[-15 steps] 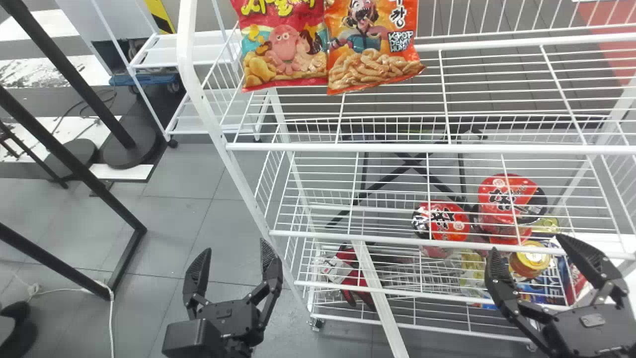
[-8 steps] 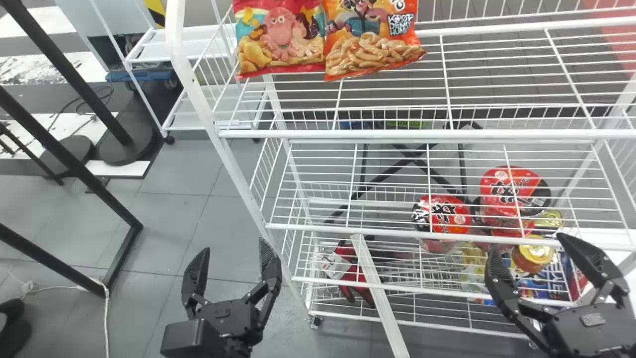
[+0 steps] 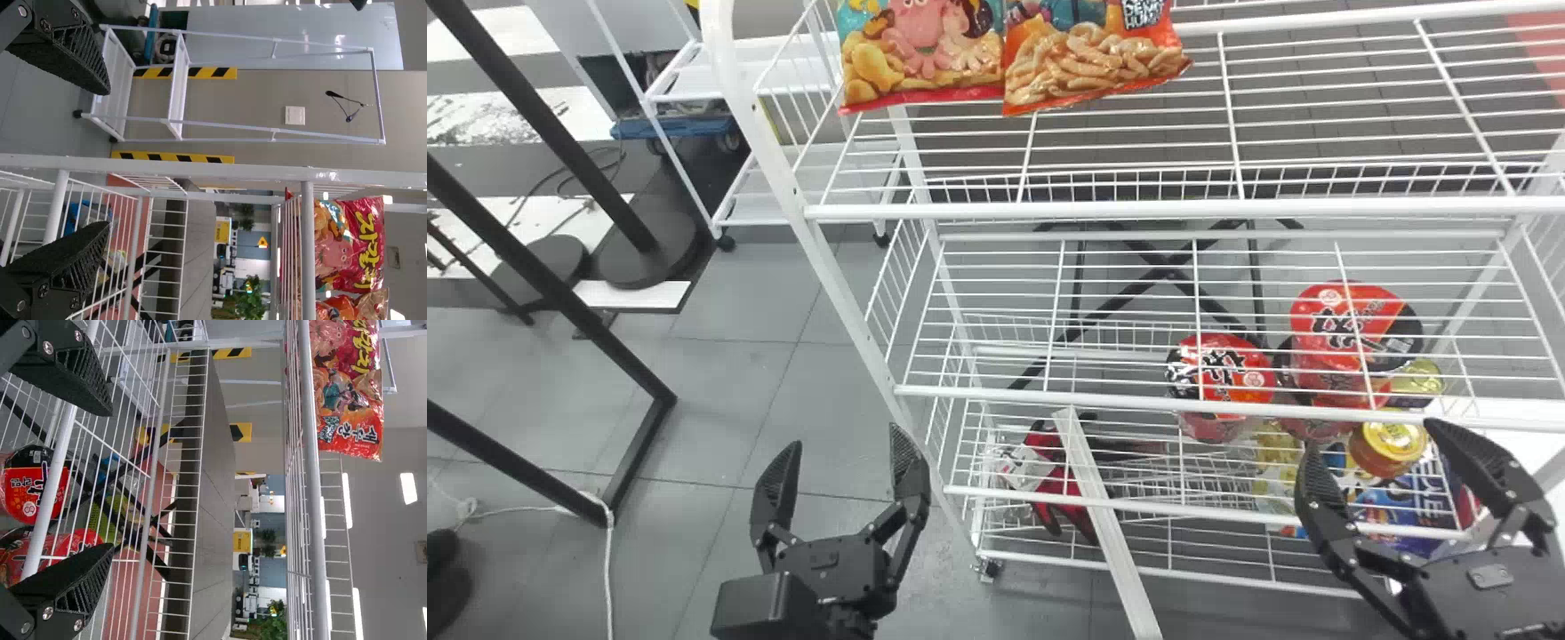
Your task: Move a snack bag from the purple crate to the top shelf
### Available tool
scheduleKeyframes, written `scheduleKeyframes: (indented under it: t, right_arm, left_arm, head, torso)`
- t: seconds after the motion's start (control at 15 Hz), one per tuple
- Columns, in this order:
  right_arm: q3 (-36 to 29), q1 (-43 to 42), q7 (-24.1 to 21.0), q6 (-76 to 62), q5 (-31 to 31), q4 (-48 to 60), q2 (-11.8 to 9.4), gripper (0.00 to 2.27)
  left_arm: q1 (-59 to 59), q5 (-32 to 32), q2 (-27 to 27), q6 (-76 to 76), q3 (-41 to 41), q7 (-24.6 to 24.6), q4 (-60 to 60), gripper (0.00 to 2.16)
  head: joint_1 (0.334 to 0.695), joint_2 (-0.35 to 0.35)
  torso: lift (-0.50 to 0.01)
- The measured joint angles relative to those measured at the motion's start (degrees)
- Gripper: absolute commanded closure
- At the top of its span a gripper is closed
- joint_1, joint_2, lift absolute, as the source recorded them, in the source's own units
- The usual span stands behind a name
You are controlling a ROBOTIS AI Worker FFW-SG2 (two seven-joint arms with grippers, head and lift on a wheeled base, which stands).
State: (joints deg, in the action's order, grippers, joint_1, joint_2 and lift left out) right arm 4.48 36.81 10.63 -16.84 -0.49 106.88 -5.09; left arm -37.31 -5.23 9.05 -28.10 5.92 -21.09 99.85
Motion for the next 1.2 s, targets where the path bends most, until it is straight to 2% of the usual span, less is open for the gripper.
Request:
scheduleKeyframes:
  t: [1.2]
  right_arm:
    - [0.2, 2.3, -0.1, -1.7, 1.1, 1.3, 0.0, 0.12]
  left_arm:
    - [-1.9, 0.2, -0.1, -3.5, 0.1, -0.4, 0.3, 0.12]
  head:
    - [0.695, 0.217]
  torso:
    - [-0.329]
